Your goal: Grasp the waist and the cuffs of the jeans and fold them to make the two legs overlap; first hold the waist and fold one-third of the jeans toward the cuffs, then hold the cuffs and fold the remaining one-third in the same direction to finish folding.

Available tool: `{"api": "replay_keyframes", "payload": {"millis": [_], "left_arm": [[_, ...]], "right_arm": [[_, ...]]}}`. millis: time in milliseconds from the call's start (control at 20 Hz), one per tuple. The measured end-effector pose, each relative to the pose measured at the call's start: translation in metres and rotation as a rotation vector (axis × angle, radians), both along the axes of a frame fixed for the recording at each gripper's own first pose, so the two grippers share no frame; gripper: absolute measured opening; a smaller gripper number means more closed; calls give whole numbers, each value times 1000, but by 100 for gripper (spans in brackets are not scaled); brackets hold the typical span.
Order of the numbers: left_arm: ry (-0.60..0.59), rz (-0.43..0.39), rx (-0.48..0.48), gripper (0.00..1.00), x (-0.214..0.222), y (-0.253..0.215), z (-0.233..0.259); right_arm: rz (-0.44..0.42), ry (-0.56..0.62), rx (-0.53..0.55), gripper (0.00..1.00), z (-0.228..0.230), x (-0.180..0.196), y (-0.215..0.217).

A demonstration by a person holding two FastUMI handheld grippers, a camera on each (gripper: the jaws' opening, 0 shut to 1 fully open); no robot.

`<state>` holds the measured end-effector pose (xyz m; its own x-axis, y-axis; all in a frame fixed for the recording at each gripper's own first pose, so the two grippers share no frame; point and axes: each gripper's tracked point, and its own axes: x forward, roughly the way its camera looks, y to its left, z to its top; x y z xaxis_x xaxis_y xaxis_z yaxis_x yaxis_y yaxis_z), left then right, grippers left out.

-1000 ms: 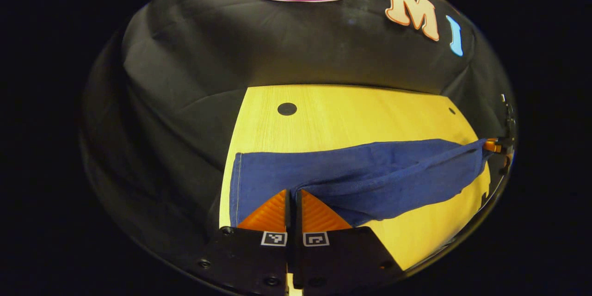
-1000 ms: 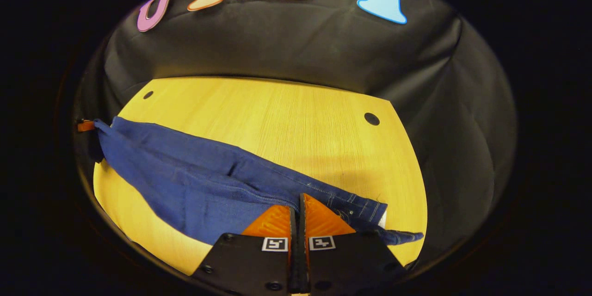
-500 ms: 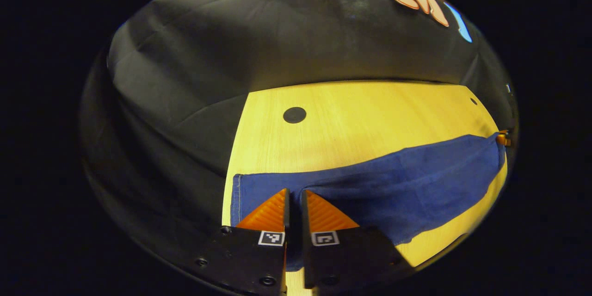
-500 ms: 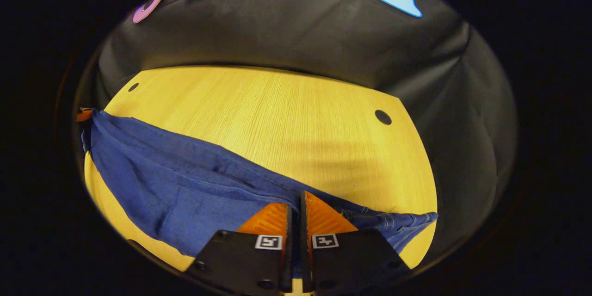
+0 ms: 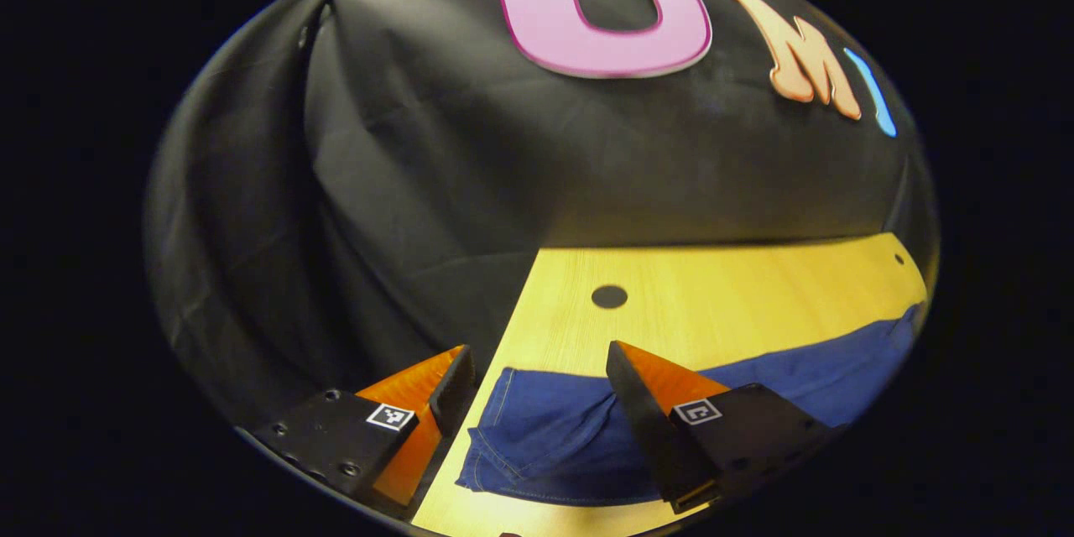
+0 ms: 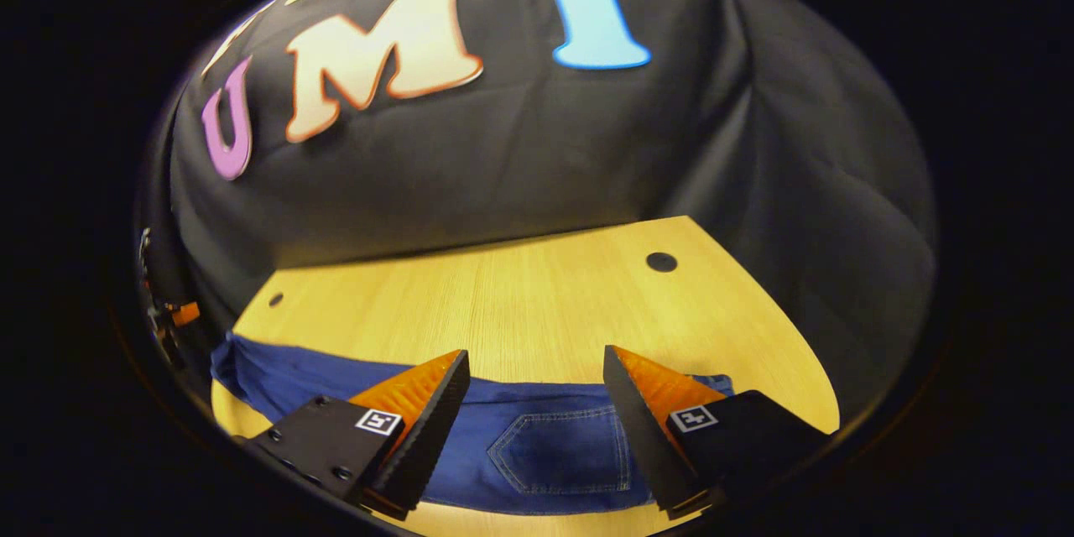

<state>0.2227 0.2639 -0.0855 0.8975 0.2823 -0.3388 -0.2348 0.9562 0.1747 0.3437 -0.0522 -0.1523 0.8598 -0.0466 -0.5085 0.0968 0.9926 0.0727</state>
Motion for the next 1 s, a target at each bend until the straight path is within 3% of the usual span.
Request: {"api": "replay_keyframes", "payload": {"millis": [300,550,600,650,700,750,800,850,1000], "left_arm": [[-123,-51,-63,96,-37,-41,49],[-229,-59,-85,100,-68,-83,77],[-227,-64,-91,95,-76,-93,76],[-217,-71,-95,95,-83,-101,74],[-210,-76,-95,95,-88,-108,73],[-200,-75,-93,95,-92,-112,69],[-186,-70,-83,99,-97,-120,72],[-178,-64,-58,95,-103,-125,72],[-145,-55,35,95,-114,-143,73]], "right_arm": [[-106,55,7,94,-4,-63,-55],[-195,144,71,99,-43,-113,-92],[-215,167,84,95,-53,-118,-98],[-235,188,101,99,-61,-124,-106],[-251,204,125,94,-69,-127,-110],[-266,220,151,99,-77,-129,-114],[-284,234,171,95,-85,-130,-118],[-299,246,187,99,-94,-131,-124],[-339,286,209,99,-114,-132,-146]]}}
